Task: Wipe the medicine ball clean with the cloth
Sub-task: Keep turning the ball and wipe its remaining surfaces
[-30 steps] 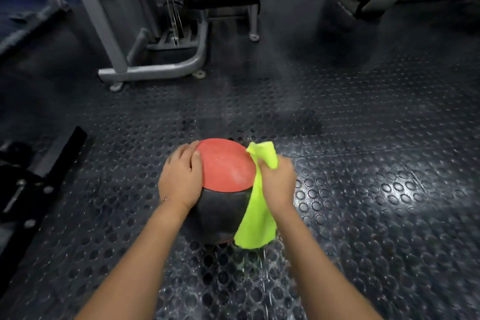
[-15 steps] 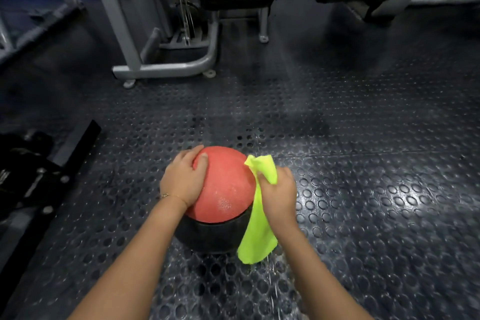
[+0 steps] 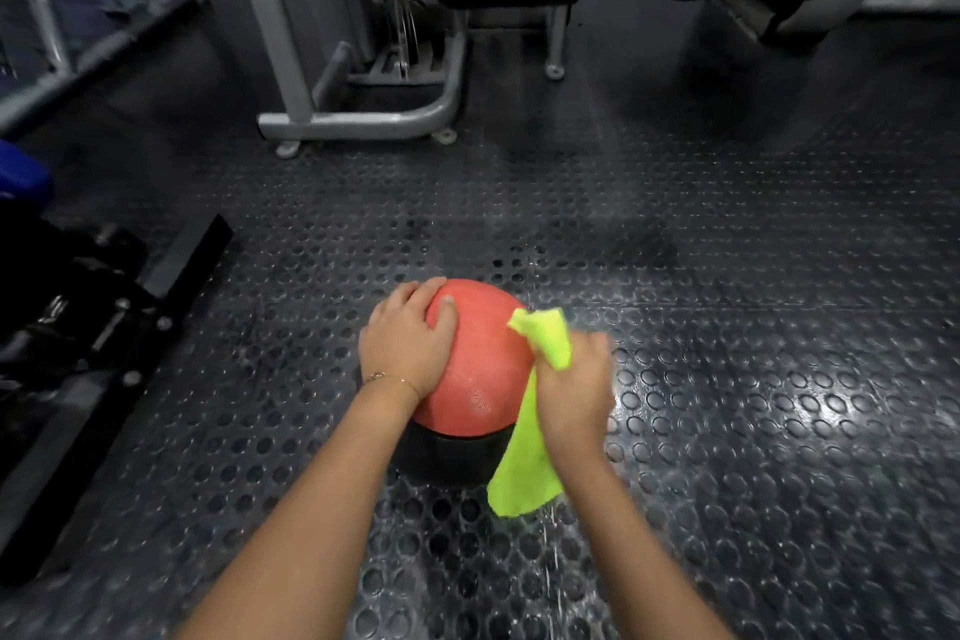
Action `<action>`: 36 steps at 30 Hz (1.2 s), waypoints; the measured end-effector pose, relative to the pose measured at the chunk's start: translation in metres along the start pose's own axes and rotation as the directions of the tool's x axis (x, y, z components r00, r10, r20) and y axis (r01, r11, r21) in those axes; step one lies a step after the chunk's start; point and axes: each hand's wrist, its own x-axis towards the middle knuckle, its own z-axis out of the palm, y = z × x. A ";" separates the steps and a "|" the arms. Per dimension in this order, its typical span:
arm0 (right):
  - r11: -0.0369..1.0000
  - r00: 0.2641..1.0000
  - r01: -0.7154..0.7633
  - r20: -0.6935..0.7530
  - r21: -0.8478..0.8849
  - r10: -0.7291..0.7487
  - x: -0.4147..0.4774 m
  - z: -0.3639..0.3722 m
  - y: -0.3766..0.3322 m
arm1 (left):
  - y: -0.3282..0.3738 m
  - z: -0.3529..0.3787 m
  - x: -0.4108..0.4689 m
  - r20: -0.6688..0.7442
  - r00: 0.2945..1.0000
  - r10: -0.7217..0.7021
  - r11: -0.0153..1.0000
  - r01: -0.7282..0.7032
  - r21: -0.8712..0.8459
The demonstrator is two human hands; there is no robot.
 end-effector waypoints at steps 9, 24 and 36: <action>0.988 0.997 0.069 0.031 0.142 -0.074 -0.019 -0.001 -0.008 | -0.003 -0.001 -0.009 -0.007 1.000 -0.003 1.000 0.003 0.018; 0.959 0.986 -0.164 0.018 0.230 0.164 0.014 -0.015 0.002 | 0.042 0.003 -0.007 0.021 0.987 -0.160 0.943 0.147 0.300; 0.994 0.988 -0.089 0.129 0.068 0.079 0.044 -0.033 0.016 | 0.033 -0.015 -0.008 0.104 0.975 0.195 0.842 -0.221 0.493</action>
